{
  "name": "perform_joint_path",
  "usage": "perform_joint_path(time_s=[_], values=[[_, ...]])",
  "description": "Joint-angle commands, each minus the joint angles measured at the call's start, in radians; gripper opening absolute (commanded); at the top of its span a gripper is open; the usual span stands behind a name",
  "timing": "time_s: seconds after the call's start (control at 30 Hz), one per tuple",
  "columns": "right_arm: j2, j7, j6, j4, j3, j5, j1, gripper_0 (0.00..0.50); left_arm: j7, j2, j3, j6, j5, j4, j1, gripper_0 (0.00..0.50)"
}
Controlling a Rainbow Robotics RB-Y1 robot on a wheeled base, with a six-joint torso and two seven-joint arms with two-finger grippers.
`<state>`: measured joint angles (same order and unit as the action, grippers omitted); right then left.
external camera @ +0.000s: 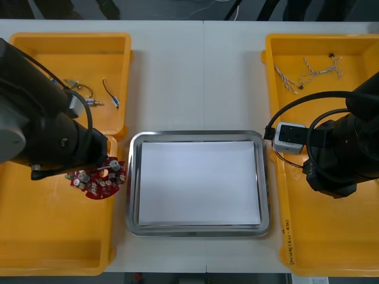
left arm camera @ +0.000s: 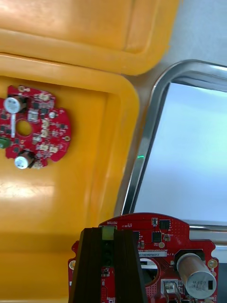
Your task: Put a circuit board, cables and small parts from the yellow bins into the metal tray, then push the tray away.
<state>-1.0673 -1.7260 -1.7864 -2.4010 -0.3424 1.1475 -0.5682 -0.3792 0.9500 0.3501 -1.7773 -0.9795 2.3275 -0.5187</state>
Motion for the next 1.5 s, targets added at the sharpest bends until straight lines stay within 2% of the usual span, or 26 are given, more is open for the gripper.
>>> perform_joint_path(time_s=[0.03, 0.3, 0.63, 1.0, 1.27, 1.5], values=[[-0.020, 0.023, -0.007, -0.024, -0.009, -0.005, -0.029, 0.000, -0.009, -0.063, 0.099, 0.027, 0.070, 0.027, -0.069, 0.000], [-0.019, 0.022, -0.005, -0.023, -0.007, -0.005, -0.029, 0.000, 0.003, -0.123, 0.244, 0.084, 0.183, 0.021, -0.092, 0.000], [-0.020, 0.022, -0.005, -0.023, -0.009, -0.002, -0.029, 0.000, 0.006, -0.145, 0.389, 0.217, 0.291, -0.051, -0.095, 0.000], [-0.020, 0.022, -0.005, -0.024, -0.009, 0.000, -0.029, 0.000, 0.025, -0.169, 0.490, 0.276, 0.371, -0.117, -0.095, 0.000], [-0.020, 0.022, -0.005, -0.024, -0.009, 0.001, -0.029, 0.000, 0.051, -0.200, 0.556, 0.357, 0.455, -0.200, -0.095, 0.000], [-0.020, 0.022, -0.005, -0.024, -0.009, 0.001, -0.029, 0.000, 0.069, -0.201, 0.572, 0.368, 0.467, -0.206, -0.095, 0.000]])
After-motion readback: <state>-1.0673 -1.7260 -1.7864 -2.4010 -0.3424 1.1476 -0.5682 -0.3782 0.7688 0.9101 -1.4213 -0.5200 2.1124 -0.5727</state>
